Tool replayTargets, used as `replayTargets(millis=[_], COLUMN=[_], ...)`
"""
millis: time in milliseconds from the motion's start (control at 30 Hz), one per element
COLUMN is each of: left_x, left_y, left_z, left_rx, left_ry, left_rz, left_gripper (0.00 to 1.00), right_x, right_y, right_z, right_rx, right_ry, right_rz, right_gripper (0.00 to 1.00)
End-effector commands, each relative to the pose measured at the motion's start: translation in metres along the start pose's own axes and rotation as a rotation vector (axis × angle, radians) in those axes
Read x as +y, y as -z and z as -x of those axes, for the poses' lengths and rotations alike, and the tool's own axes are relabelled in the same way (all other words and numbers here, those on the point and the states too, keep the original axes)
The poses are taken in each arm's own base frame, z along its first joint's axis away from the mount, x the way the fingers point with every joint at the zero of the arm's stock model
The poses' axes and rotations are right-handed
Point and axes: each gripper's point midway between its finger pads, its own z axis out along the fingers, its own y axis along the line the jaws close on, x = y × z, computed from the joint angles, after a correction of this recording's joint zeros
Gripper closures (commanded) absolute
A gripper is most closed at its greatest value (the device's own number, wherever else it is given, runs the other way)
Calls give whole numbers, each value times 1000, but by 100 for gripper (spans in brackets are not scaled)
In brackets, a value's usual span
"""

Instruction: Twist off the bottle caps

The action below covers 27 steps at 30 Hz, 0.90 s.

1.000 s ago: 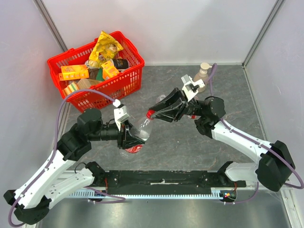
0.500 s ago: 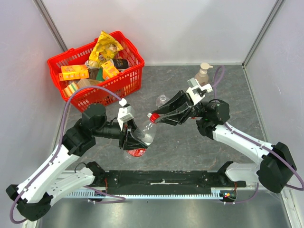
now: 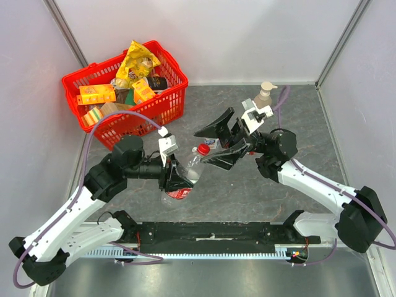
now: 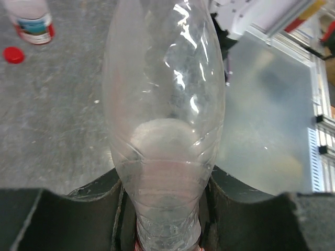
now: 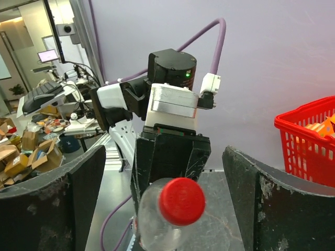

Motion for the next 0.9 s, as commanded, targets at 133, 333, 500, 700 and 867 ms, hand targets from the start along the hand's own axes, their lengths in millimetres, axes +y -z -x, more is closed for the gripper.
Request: replayTargets(millis=[133,333,500,700,867], left_x=[56,90,118,140,147], left_y=[19,31,40,42,42], left_z=[6,0,-12,-32,-41], left_rx=[-55,-49,-9,57,85], left_ry=[-29,0,27,39,45], left_rz=[366,562,718,814,841], left_gripper=[91,90,92,94,94], right_x=[-37,-76,-104,-134,-146], right_y=[10,26,28,25,16], right_z=[6,-3,-19,-41,-58], right_rx=[7,43,92,136,165], right_ry=[62,26,-64,-200,-288], right_rz=[-257,-484,-591,-672,-659], right_gripper=[2,2,2,2,7])
